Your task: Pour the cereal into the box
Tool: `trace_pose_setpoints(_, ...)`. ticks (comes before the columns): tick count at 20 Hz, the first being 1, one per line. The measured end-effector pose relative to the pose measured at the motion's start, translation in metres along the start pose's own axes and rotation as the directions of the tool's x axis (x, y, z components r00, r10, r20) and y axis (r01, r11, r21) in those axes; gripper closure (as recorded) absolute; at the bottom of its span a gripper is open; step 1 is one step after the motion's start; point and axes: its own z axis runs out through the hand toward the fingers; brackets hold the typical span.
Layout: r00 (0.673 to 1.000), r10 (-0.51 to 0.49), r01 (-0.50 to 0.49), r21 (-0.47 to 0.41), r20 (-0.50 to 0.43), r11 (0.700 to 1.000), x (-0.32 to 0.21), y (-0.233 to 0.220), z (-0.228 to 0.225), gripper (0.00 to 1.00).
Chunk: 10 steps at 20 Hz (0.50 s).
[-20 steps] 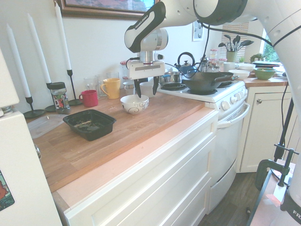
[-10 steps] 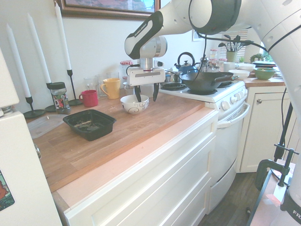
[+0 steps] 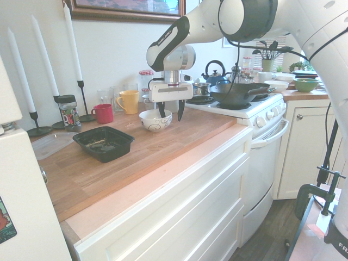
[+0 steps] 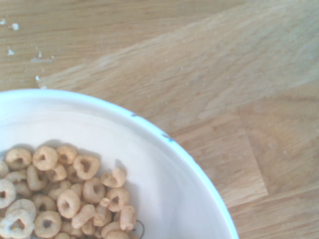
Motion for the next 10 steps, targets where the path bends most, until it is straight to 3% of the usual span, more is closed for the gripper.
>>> trace_pose_setpoints(10, 1.0, -0.007, 0.007, 0.005, 0.006, 1.0, -0.0054, -0.0043, 0.0002, 1.0)
